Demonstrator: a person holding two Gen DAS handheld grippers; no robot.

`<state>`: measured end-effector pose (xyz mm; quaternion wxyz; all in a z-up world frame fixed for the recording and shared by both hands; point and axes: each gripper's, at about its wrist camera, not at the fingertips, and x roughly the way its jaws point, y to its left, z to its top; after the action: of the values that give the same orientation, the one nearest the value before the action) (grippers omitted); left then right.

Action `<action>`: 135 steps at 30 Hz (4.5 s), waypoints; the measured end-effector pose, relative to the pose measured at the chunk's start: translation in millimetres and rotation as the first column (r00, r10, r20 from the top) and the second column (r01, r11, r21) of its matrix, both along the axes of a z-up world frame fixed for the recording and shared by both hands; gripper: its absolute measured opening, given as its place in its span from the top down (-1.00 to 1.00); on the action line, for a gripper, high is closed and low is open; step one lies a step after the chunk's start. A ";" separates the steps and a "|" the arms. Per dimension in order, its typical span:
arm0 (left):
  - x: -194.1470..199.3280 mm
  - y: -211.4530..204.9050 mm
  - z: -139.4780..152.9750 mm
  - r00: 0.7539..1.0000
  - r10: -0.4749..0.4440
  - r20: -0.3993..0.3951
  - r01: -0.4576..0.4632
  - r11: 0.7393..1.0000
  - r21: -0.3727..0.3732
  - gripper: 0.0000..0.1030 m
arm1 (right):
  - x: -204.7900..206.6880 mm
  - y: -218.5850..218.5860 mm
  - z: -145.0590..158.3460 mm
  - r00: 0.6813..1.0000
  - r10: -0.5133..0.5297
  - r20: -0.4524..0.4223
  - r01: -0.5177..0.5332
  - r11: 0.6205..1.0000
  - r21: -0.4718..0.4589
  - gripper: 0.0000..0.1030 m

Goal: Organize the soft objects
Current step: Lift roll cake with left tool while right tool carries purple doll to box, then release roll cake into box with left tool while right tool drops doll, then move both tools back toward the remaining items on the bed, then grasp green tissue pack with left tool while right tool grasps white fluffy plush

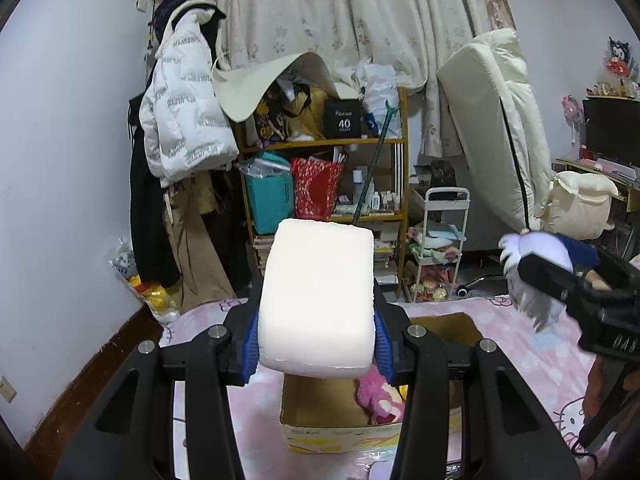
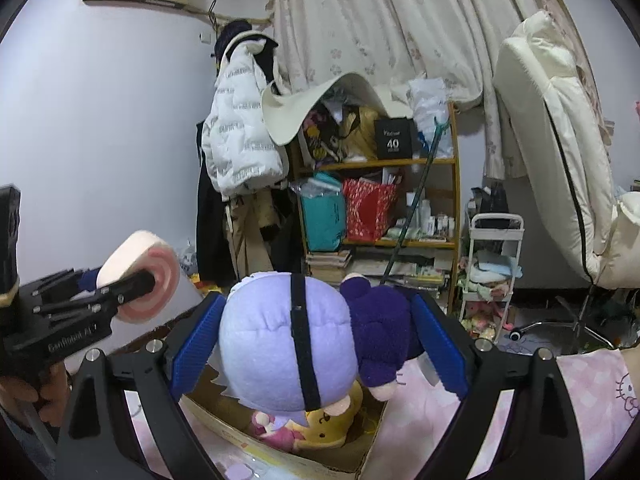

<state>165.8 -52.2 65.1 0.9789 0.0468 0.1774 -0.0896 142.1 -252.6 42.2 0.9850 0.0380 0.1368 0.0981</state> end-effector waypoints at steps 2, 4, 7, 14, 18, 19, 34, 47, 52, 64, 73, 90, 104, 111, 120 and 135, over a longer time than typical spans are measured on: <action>5.9 -0.4 -9.2 1.000 0.004 -0.022 -0.004 1.000 -0.001 0.13 | 5.8 3.8 -7.7 1.000 0.001 -0.014 -0.001 1.000 -0.022 -0.89; 11.2 0.0 -18.0 0.999 0.005 -0.043 -0.005 1.000 0.003 0.13 | 10.5 7.9 -13.8 1.000 0.006 -0.020 -0.007 0.999 -0.039 -0.88; 18.7 -1.5 -31.3 0.997 0.003 -0.075 -0.002 1.000 0.011 0.13 | 19.1 12.5 -23.0 0.999 0.014 -0.037 -0.016 0.999 -0.052 -0.89; 34.4 -10.3 -58.1 0.990 -0.018 -0.138 0.023 0.999 0.035 0.13 | 32.5 18.7 -45.0 0.996 0.031 -0.083 -0.037 0.997 -0.067 -0.89; 44.5 -17.1 -77.2 0.982 -0.016 -0.187 0.030 0.997 0.072 0.13 | 40.4 19.3 -59.8 0.991 0.043 -0.126 -0.047 0.999 -0.027 -0.89; 46.5 -18.0 -80.8 0.980 -0.016 -0.196 0.031 0.997 0.073 0.13 | 41.9 19.9 -62.8 0.990 0.048 -0.135 -0.052 0.998 -0.025 -0.89; 62.4 -20.6 -118.4 0.953 -0.014 -0.304 0.051 0.992 0.116 0.05 | 60.3 4.5 -85.4 0.970 0.031 -0.241 -0.024 0.999 0.031 -0.91; 55.4 -13.4 -111.7 0.952 0.015 -0.306 0.012 0.996 0.085 -0.36 | 54.6 1.4 -84.4 0.969 0.027 -0.246 -0.025 1.000 0.011 -1.00; 44.7 -7.6 -100.5 0.956 0.066 -0.285 -0.045 0.996 0.080 -0.73 | 43.7 -5.5 -79.1 0.968 0.008 -0.250 -0.001 1.000 0.028 -1.00; -3.6 9.7 -70.5 0.946 0.078 -0.314 -0.051 0.994 0.094 -0.75 | -3.2 -4.0 -58.4 0.972 0.005 -0.236 -0.002 1.000 0.013 -1.00; -55.0 20.9 -60.1 0.938 0.112 -0.328 -0.076 0.990 0.118 -0.74 | -44.8 -0.8 -44.0 0.975 0.004 -0.222 -0.008 1.000 -0.018 -1.00; -109.7 15.5 -84.0 0.900 0.090 -0.427 -0.025 0.987 0.156 -0.74 | -104.4 -4.9 -61.4 0.930 -0.037 -0.365 0.041 0.999 0.003 -1.00; -91.1 11.3 -111.1 0.859 0.028 -0.512 0.024 0.995 0.095 -0.74 | -76.9 -11.4 -99.4 0.856 -0.037 -0.515 0.061 0.998 0.030 -1.00; -76.8 0.6 -132.1 0.830 0.018 -0.558 0.051 0.993 0.108 -0.74 | -64.0 -6.2 -120.2 0.805 -0.052 -0.590 0.052 0.999 -0.016 -1.00; -61.0 -13.0 -156.7 0.791 0.021 -0.612 0.086 0.985 0.146 -0.74 | -48.6 -7.0 -148.1 0.716 -0.072 -0.694 0.061 0.997 -0.041 -1.00; -28.8 -20.8 -198.5 0.698 0.029 -0.715 0.088 0.988 0.126 -0.74 | -35.4 -24.9 -190.4 0.563 -0.055 -0.825 0.113 0.994 0.011 -0.80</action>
<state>136.9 -73.0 -133.4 0.8251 0.0848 0.5490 -0.1031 106.7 -277.4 -148.1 0.8100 0.1168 0.5740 0.0266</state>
